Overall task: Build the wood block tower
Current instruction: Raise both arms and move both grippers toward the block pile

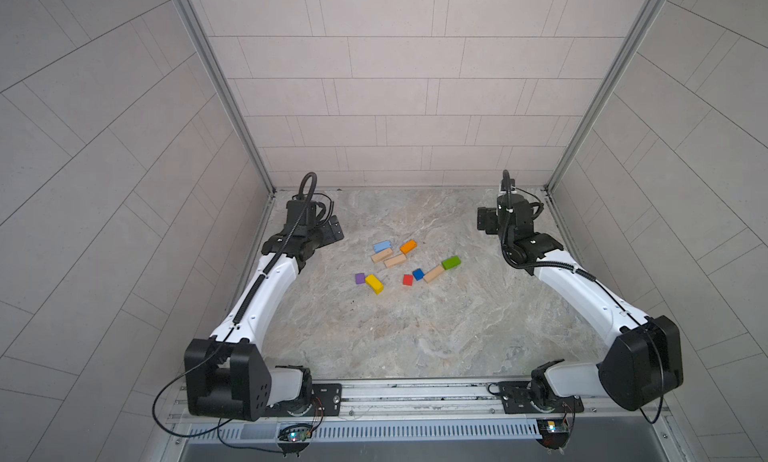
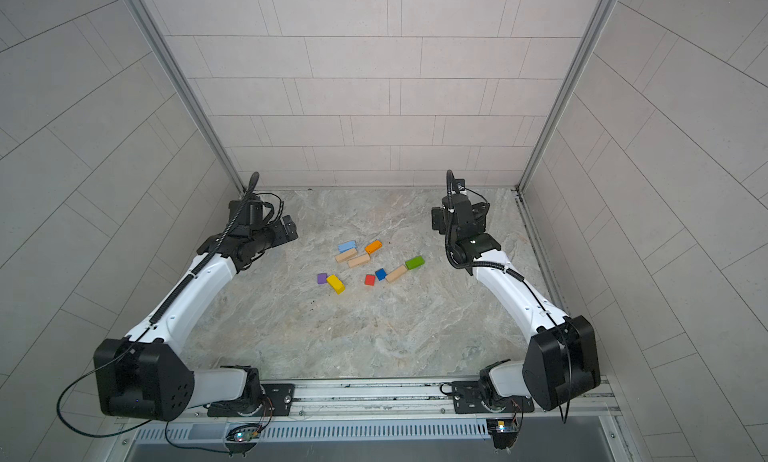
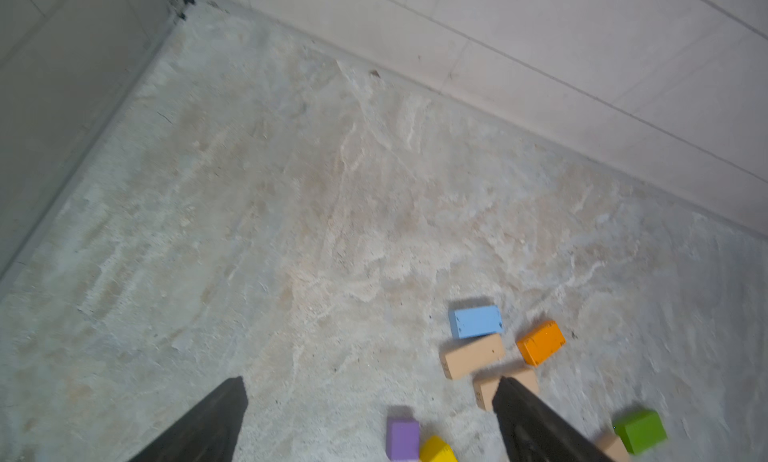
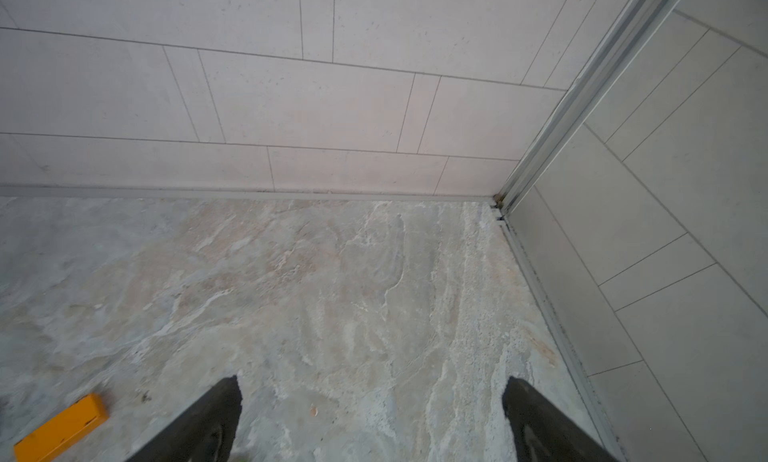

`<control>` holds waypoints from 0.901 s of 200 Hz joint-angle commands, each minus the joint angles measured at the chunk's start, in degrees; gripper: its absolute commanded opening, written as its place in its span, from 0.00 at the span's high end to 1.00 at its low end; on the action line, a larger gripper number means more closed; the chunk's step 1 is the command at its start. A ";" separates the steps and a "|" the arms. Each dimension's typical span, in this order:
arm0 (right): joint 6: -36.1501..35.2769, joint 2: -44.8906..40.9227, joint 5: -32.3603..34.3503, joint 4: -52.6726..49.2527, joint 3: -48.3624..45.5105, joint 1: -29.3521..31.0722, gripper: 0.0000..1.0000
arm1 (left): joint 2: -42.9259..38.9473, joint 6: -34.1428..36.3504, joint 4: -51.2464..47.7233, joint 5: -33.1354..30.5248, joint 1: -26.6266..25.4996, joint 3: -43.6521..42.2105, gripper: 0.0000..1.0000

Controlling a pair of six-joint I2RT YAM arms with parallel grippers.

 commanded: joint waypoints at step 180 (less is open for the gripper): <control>-2.53 4.86 -29.54 -23.21 1.04 7.66 0.02 | 1.67 1.82 1.44 25.37 -5.39 -5.46 0.00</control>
